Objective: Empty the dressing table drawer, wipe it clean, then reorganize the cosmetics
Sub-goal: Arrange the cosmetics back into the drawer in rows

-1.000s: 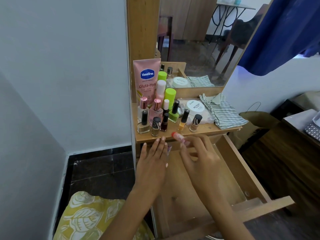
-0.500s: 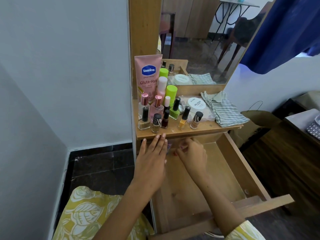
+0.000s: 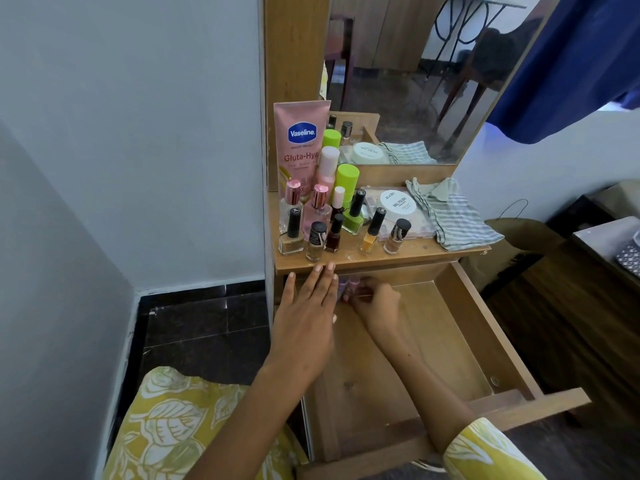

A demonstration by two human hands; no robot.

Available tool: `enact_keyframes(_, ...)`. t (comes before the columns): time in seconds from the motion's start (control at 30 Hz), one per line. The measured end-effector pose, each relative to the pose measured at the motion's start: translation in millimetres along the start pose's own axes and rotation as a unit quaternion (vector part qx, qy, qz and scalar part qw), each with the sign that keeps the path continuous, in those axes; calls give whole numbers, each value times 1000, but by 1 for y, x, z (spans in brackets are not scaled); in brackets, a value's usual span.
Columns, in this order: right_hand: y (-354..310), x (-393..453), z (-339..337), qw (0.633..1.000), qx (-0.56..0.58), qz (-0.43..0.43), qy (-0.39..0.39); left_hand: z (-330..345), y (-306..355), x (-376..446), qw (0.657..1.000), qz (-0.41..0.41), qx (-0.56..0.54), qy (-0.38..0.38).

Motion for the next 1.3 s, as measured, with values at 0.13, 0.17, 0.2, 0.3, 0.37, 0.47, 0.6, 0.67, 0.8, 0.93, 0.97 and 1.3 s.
enact_keyframes(0.13, 1, -1, 1, 1000, -1, -3, -5, 0, 1, 0, 1000, 0, 6, 3)
enact_keyframes(0.17, 1, -1, 1, 1000, -5, -4, -6, 0, 1, -1, 1000, 1, 7, 5)
enact_keyframes(0.2, 1, -1, 1, 1000, -12, -4, -9, -1, 1, -1, 1000, 2, 7, 8)
enact_keyframes(0.3, -1, -2, -4, 998, -49, 13, -40, -2, 1, -1, 1000, 4, 4, 10)
enact_keyframes(0.37, -5, -8, -12, 989, -128, 20, -65, -5, 0, -5, 1000, 9, -20, 19)
enact_keyframes(0.47, -19, -31, -20, 984, -169, -16, -62, -19, -3, -17, 988, 27, -114, 104)
enact_keyframes(0.6, -48, -69, -12, 990, -58, -126, -22, -42, -20, -31, 927, -46, -219, 301)
enact_keyframes(0.67, -57, -77, -5, 988, -23, -151, -12, -48, -36, -24, 911, -117, -226, 325)
enact_keyframes(0.8, -60, -75, -3, 986, -1, -169, 2, -42, -59, 1, 917, -179, -212, 286)
enact_keyframes(0.93, -54, -74, -5, 983, 6, -180, 28, -27, -67, 18, 918, -192, -230, 261)
enact_keyframes(0.97, -53, -75, -4, 983, 8, -182, 28, -25, -67, 20, 913, -196, -241, 264)
enact_keyframes(1.3, -51, -76, -5, 983, 56, -173, 32, -19, -65, 15, 873, -233, -298, 309)
Point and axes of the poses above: each hand's wrist, its own x-axis towards the middle knuckle, its own z-axis out of the palm, y = z × x, the point moved 3 cm from there along x, towards the middle knuckle, and after that the axes turned 5 degrees about x, right-handed, at the moved point
